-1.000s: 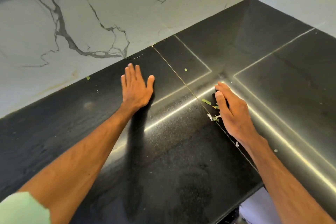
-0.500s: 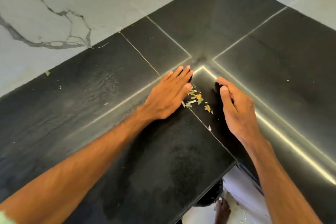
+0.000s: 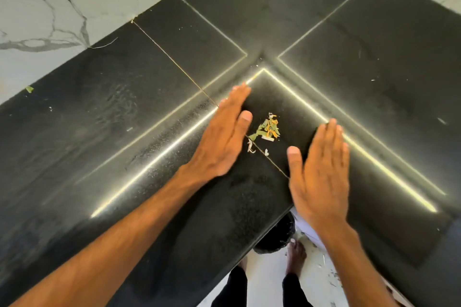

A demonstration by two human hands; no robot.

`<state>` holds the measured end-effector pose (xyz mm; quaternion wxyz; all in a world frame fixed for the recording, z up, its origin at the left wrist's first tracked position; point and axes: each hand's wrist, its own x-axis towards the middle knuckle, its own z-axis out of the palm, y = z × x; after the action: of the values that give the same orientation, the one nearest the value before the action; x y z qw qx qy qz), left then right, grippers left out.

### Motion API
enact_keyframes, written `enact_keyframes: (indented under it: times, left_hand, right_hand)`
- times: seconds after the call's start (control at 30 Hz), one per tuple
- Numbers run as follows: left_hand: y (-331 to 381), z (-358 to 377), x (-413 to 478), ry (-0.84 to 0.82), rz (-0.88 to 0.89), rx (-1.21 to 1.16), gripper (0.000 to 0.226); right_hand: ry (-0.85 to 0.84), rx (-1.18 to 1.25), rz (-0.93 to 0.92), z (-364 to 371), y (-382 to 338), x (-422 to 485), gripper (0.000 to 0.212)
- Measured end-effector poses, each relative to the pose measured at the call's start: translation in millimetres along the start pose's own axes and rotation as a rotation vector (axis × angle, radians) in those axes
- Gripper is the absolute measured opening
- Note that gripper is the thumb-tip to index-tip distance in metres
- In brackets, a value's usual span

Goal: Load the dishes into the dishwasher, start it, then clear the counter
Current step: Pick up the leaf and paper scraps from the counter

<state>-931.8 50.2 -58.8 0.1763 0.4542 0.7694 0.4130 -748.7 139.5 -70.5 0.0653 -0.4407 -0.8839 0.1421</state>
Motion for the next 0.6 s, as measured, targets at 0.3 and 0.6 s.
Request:
enact_keyframes:
  times: [0.3, 0.6]
  left_hand:
    - [2.3, 16.8, 15.5, -0.118, -0.003, 0.241, 0.059]
    - [13.7, 31.3, 8.1, -0.363, 0.420, 0.525, 0.054]
  right_hand:
    - [0.002, 0.697, -0.030, -4.3, -45.9, 41.4, 0.051]
    - [0.312, 1.317, 0.253, -13.1, 13.5, 1.2, 0.026]
